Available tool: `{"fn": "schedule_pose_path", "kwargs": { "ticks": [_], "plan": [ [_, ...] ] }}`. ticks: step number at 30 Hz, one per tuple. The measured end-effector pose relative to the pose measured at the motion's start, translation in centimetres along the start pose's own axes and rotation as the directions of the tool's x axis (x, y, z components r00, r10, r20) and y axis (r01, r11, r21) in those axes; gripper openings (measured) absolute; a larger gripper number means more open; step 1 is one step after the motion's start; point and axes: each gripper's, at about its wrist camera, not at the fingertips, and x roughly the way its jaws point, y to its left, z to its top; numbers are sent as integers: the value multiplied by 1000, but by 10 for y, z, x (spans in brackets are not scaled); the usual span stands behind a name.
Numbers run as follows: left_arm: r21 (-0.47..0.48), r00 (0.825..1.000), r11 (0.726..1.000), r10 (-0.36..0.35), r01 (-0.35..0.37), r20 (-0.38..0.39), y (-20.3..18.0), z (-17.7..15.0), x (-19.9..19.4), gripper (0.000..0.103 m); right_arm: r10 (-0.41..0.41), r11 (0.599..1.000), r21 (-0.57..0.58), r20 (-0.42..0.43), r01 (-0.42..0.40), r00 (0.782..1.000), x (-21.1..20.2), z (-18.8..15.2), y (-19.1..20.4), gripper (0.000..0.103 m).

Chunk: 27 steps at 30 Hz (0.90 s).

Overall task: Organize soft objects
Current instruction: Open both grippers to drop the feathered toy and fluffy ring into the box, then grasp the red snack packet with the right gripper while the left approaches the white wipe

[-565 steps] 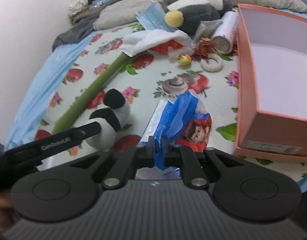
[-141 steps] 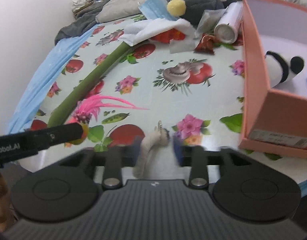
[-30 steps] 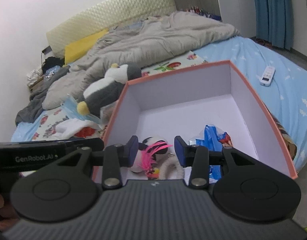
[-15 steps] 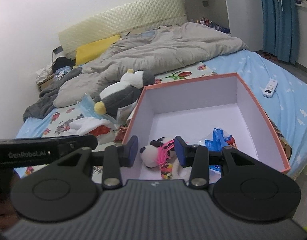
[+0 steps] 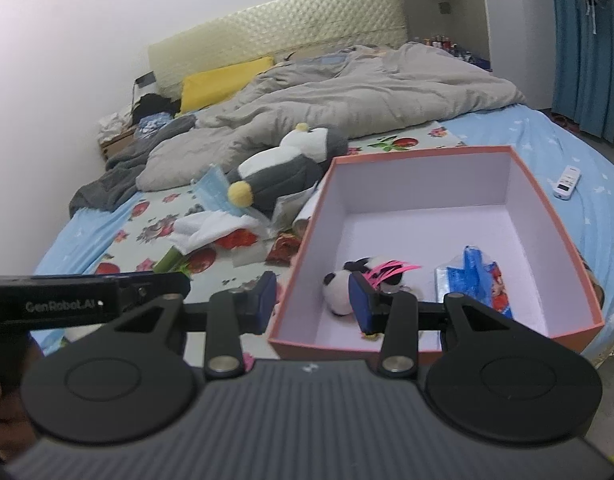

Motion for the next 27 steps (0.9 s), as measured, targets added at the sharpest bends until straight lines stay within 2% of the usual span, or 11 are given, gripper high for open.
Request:
{"fn": "schedule_pose_path", "kwargs": {
  "ticks": [8, 17, 22, 27],
  "plan": [
    [-38, 998, 997, 68, -68, -13, 32, -15, -23, 44, 43, 998, -34, -34, -44, 999, 4, -9, 26, 43],
    [-109, 994, 988, 108, -108, -7, 64, -35, -51, 44, 100, 990, -87, -83, -107, 991, 14, -20, 66, 43],
    [-157, 989, 977, 143, -145, -27, 88, -52, -62, 46, 122, 985, -104, -133, -136, 984, 25, -33, 86, 43],
    [-223, 986, 960, 162, -168, -43, 112, -68, -63, 48, 112, 988, -88, -164, -128, 980, 42, -41, 93, 43]
  ]
}}
